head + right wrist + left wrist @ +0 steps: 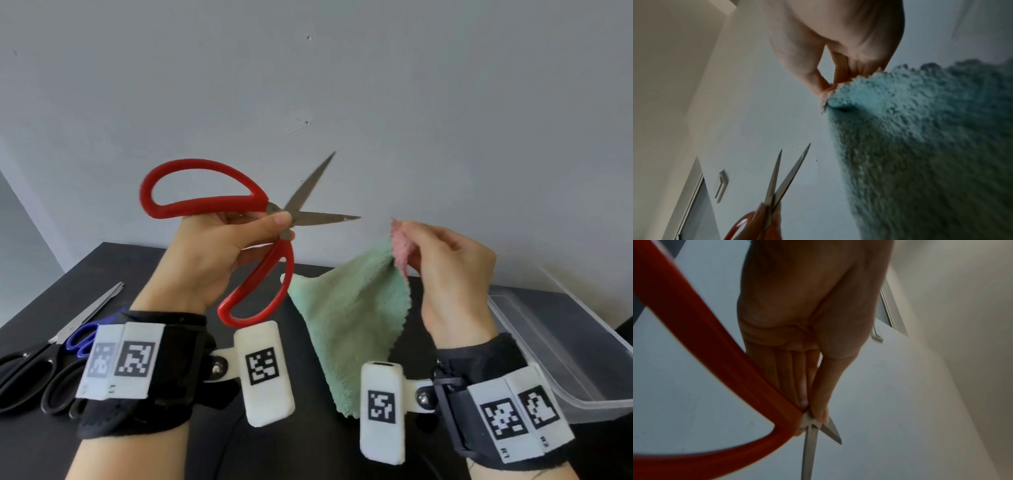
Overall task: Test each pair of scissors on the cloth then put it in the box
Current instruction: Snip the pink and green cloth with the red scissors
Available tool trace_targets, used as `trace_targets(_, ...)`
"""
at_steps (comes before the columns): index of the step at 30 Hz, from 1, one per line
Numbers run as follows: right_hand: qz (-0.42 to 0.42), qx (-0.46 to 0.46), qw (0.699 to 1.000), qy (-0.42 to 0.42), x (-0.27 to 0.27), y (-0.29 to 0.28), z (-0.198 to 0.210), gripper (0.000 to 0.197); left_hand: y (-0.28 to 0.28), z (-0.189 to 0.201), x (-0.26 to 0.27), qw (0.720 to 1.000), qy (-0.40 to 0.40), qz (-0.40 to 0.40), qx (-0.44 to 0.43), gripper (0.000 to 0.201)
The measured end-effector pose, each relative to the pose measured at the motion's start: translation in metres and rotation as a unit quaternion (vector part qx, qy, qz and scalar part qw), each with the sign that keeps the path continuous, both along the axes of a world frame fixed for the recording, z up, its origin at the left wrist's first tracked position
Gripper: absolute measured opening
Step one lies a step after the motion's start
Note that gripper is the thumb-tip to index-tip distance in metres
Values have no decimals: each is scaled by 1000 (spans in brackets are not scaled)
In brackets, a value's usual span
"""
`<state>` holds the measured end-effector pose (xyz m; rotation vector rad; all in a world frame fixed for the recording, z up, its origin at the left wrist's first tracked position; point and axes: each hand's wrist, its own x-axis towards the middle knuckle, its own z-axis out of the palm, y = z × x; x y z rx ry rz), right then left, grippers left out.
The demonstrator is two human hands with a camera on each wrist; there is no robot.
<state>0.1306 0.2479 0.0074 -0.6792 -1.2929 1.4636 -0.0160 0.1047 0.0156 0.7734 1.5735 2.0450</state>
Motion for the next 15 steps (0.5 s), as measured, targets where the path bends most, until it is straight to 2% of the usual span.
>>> trace_targets(2, 0, 4, 1000, -8, 2, 5, 0, 32, -5, 1, -5, 999, -23, 15, 24, 27)
trace_targets(6, 68, 4, 997, -26, -4, -2, -5, 14, -4, 2, -2, 999, -36, -8, 39, 24)
trace_targets(11, 162, -41, 985, -35, -7, -5, -7, 13, 2, 3, 4, 998, -40, -41, 38, 22)
trace_targets(15, 188, -12, 979, -81, -7, -7, -11, 14, 6, 3, 8, 996, -51, -53, 43, 23)
